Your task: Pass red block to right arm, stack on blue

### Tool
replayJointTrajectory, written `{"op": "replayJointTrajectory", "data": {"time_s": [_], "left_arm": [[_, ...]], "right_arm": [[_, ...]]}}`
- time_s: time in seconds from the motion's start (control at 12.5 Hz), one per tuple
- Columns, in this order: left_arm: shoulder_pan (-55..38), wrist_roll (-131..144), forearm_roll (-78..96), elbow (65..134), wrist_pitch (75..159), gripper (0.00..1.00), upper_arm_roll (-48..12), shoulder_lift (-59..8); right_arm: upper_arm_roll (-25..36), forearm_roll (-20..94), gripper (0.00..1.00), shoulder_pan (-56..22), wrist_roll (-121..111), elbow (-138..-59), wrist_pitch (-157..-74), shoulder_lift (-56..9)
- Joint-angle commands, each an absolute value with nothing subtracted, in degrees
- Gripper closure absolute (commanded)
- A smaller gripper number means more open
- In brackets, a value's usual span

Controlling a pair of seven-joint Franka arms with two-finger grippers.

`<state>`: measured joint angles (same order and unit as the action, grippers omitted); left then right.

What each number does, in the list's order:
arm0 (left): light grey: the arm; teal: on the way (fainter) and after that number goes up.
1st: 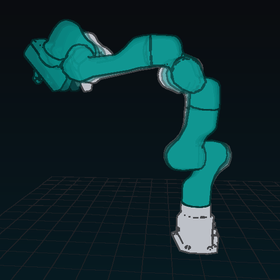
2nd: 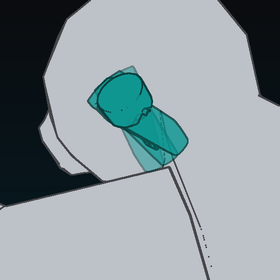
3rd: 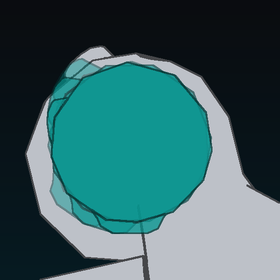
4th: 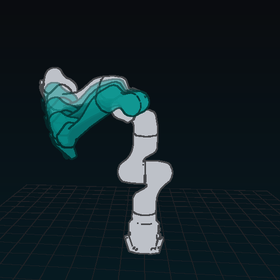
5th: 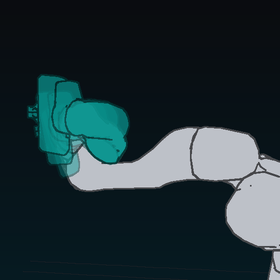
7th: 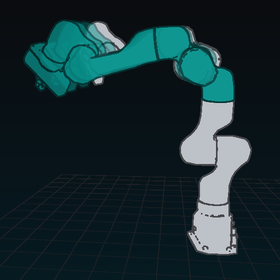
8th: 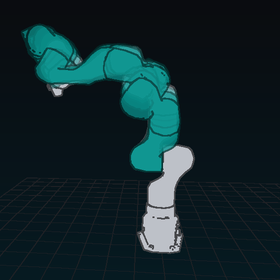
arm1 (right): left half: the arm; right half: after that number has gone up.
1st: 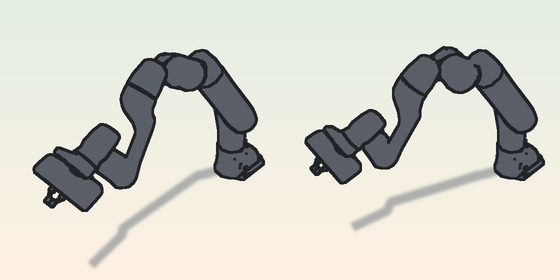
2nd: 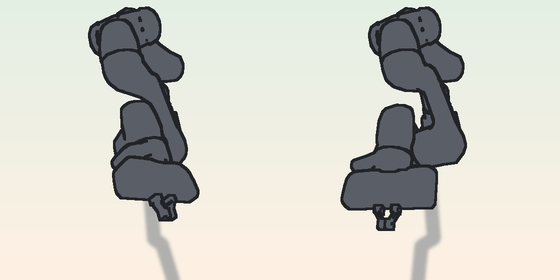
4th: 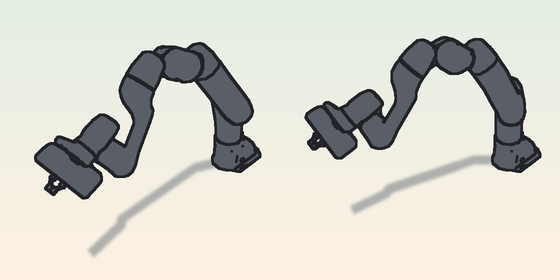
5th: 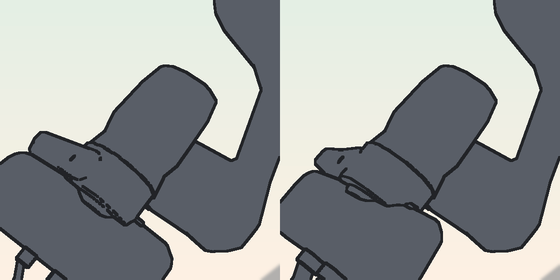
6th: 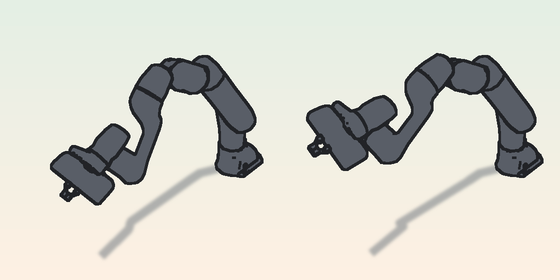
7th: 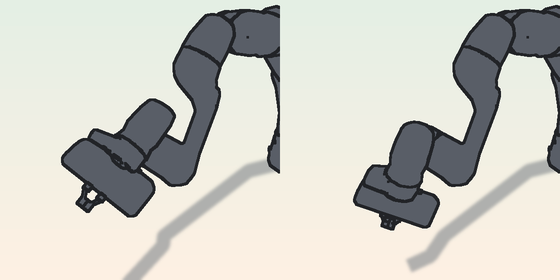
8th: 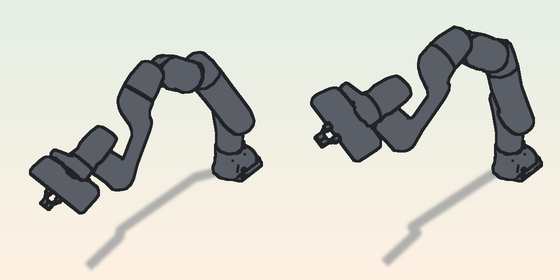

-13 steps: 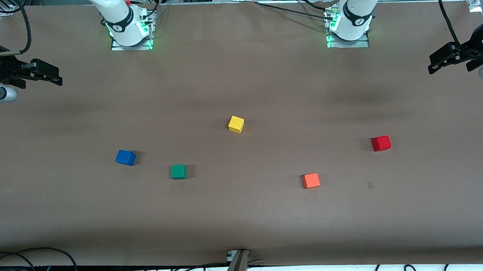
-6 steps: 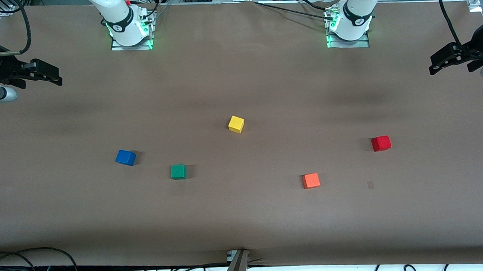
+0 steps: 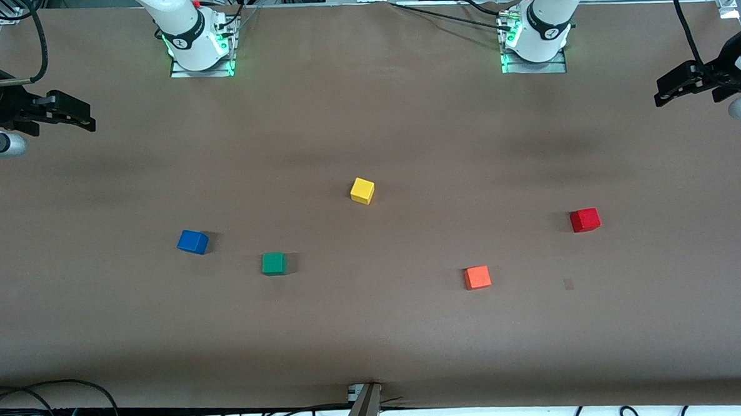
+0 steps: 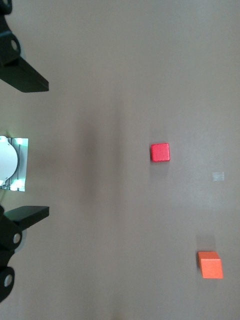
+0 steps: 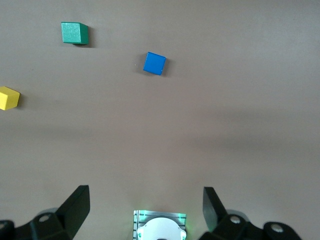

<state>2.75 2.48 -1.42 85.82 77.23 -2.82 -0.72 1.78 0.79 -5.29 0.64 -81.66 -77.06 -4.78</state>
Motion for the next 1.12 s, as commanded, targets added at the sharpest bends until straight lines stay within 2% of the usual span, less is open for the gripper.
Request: {"op": "replayJointTrajectory", "data": {"time_s": [0.0,0.56,0.88,1.04], "left_arm": [[2.7,1.2,-0.8,86.7,75.7,0.00,-2.2,0.6],[4.6,1.2,-1.0,89.3,75.3,0.00,-2.0,-0.1],[5.6,1.2,-1.1,97.4,82.8,0.00,-2.0,0.3],[7.5,1.1,-1.1,103.9,90.5,0.00,-2.1,0.4]], "right_arm": [[1.5,1.0,0.00,-5.0,0.2,-82.0,-77.3,-4.2],[1.5,1.0,0.00,-5.0,0.2,-82.0,-77.3,-4.2],[1.6,1.0,0.00,-5.1,0.3,-82.0,-77.3,-4.2],[1.5,1.0,0.00,-5.0,0.3,-82.0,-77.3,-4.2]]}}
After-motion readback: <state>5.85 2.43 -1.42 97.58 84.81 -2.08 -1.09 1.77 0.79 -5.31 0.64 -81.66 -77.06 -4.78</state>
